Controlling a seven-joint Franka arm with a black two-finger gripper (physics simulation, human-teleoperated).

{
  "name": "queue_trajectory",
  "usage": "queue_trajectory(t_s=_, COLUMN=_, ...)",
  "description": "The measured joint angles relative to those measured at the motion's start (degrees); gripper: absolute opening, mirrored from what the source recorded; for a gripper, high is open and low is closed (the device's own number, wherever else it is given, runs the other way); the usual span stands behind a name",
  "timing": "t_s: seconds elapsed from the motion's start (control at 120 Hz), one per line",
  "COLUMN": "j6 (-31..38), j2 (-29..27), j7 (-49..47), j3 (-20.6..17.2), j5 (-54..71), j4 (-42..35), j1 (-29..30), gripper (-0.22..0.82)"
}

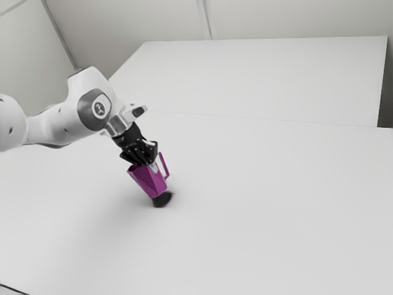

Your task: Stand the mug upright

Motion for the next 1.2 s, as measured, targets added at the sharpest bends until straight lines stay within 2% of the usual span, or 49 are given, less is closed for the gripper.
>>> queue_trajectory(t_s=0.2, j6=2.36, j2=-0.9, j7=-10.55, j3=0.04, j5=7.63, j4=-2.22, j1=-3.84, gripper=-0.18)
queue_trajectory(t_s=0.333, j6=5.31, j2=-3.05, j7=-16.24, j3=1.65, j5=11.02, j4=-5.53, j1=-7.43, gripper=-0.18)
queue_trajectory(t_s=0.592, j6=9.17, j2=-3.13, j7=-24.66, j3=2.13, j5=15.23, j4=-6.93, j1=-0.06, gripper=-0.18)
queue_trajectory(t_s=0.942, j6=10.01, j2=-2.74, j7=-32.87, j3=2.14, j5=18.92, j4=-6.92, j1=-7.54, gripper=-0.18)
queue_trajectory(t_s=1.2, j6=9.89, j2=-2.02, j7=-36.84, j3=2.33, j5=22.72, j4=-6.88, j1=-6.19, gripper=-0.18)
